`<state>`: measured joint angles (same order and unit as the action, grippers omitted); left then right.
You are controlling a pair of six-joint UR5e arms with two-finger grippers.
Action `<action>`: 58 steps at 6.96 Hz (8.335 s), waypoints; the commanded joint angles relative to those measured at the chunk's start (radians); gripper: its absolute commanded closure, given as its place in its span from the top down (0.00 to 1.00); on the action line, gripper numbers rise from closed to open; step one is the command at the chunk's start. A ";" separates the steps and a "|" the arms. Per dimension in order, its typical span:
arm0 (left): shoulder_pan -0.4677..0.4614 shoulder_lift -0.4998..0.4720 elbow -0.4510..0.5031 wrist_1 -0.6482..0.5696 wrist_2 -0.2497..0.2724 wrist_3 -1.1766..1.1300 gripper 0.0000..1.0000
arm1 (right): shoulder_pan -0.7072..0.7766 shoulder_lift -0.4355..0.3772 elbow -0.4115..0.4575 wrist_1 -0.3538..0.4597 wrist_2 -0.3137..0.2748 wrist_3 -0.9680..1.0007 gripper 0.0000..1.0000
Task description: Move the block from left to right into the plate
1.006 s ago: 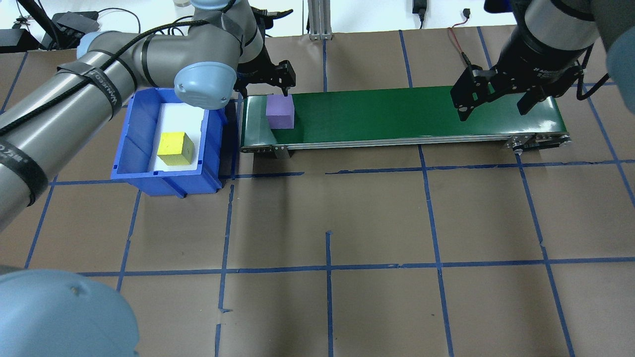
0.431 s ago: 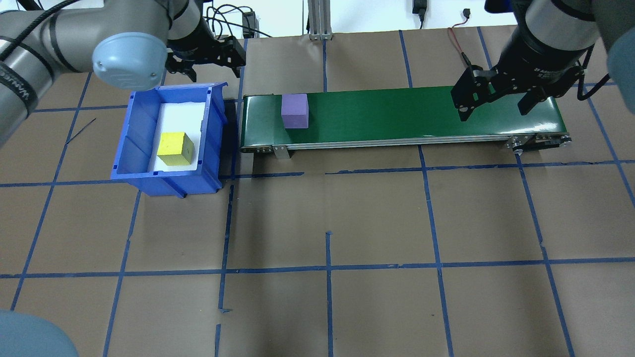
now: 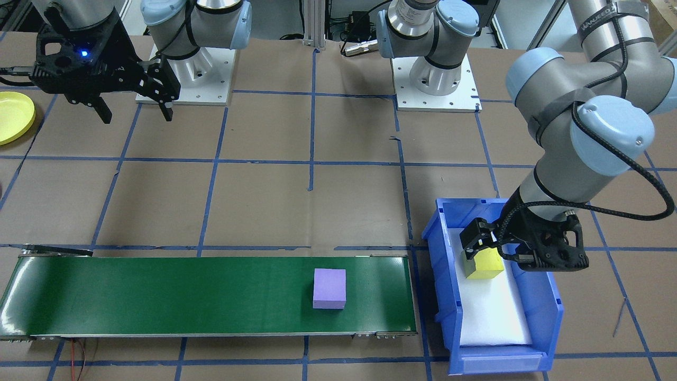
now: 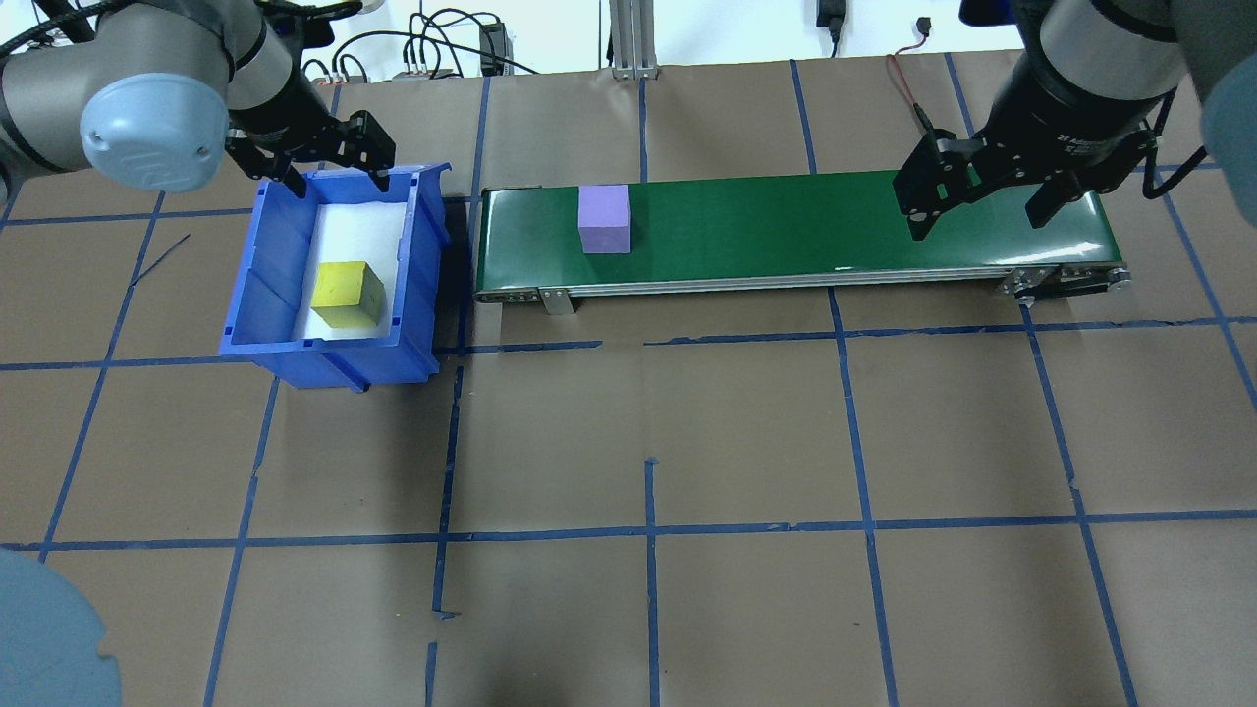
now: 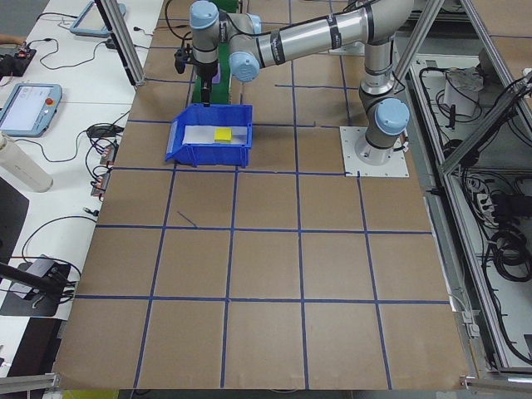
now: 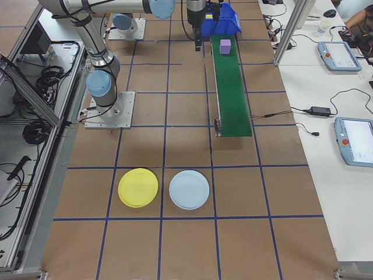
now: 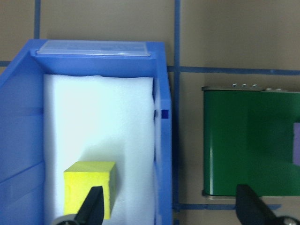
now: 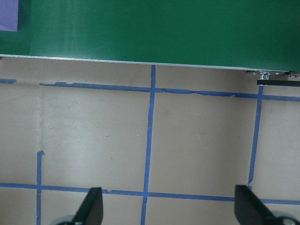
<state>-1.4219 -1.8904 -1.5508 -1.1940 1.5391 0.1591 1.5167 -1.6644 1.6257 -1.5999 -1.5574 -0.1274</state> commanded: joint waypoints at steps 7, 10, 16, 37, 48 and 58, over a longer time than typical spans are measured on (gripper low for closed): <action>0.043 -0.125 -0.141 0.158 0.050 0.074 0.98 | -0.072 0.182 -0.026 -0.124 0.091 -0.057 1.00; 0.043 -0.177 -0.143 0.202 0.042 0.076 0.95 | -0.072 0.341 -0.037 -0.285 0.206 -0.038 1.00; 0.043 -0.151 -0.063 0.176 0.049 0.077 0.49 | -0.070 0.520 -0.110 -0.376 0.275 0.097 1.00; -0.316 0.069 0.132 -0.074 -0.027 -0.405 1.00 | -0.107 0.451 -0.103 -0.491 -0.082 -0.263 0.33; -0.180 0.335 0.049 -0.437 0.056 -0.158 1.00 | -0.900 0.495 0.077 -0.535 -0.098 -1.127 0.52; -0.186 0.333 0.028 -0.427 0.056 -0.156 1.00 | -0.804 0.399 0.066 -0.406 -0.035 -0.940 1.00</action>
<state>-1.6077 -1.5570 -1.5226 -1.6215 1.5953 0.0020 0.6249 -1.2151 1.6951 -2.0994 -1.5773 -1.1877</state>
